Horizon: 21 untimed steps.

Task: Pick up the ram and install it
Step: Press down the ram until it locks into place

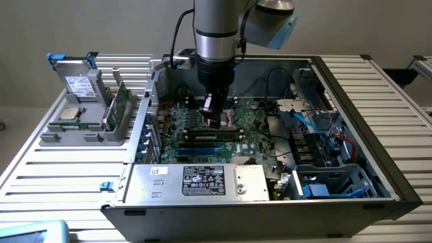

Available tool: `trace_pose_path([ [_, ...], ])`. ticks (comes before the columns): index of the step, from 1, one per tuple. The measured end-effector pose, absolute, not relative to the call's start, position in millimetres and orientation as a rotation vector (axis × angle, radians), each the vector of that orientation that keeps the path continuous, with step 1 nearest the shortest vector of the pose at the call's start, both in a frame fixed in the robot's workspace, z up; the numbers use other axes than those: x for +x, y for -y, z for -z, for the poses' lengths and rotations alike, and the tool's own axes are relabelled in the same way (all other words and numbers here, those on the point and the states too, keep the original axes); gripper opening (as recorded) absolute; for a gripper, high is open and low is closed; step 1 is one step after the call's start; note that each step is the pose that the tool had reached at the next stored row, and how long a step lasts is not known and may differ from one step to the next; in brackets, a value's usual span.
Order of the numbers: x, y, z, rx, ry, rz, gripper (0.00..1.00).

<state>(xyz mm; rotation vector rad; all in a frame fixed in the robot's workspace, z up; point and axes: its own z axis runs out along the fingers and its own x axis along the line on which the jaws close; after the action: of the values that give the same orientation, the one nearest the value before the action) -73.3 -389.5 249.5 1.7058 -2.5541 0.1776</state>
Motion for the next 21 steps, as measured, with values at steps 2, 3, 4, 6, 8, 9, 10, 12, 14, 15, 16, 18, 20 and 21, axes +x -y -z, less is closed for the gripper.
trace_pose_path([
  [2,-73.3,389.5,-249.5,1.674,2.574,-0.177,0.11],
  [3,-73.3,389.5,-249.5,1.655,2.586,-0.176,0.11],
  [4,-73.3,389.5,-249.5,1.636,2.597,-0.175,0.11],
  [6,-73.3,389.5,-249.5,1.598,2.618,-0.174,0.11],
  [8,-73.3,389.5,-249.5,1.558,2.640,-0.172,0.11],
  [9,-73.3,389.5,-249.5,1.539,2.651,-0.171,0.11],
  [10,-73.3,389.5,-249.5,1.522,2.660,-0.171,0.11],
  [12,-73.3,389.5,-249.5,1.496,2.673,-0.169,0.11],
  [14,-73.2,389.5,-249.4,1.465,2.690,-0.167,0.11],
  [15,-73.2,389.5,-249.4,1.448,2.699,-0.165,0.11],
  [16,-73.3,389.5,-249.4,1.432,2.708,-0.162,0.11],
  [18,-73.3,389.5,-249.4,1.398,2.725,-0.157,0.11],
  [20,-73.3,389.5,-249.3,1.366,2.742,-0.153,0.11],
  [21,-73.3,389.5,-249.3,1.350,2.750,-0.151,0.11],
])
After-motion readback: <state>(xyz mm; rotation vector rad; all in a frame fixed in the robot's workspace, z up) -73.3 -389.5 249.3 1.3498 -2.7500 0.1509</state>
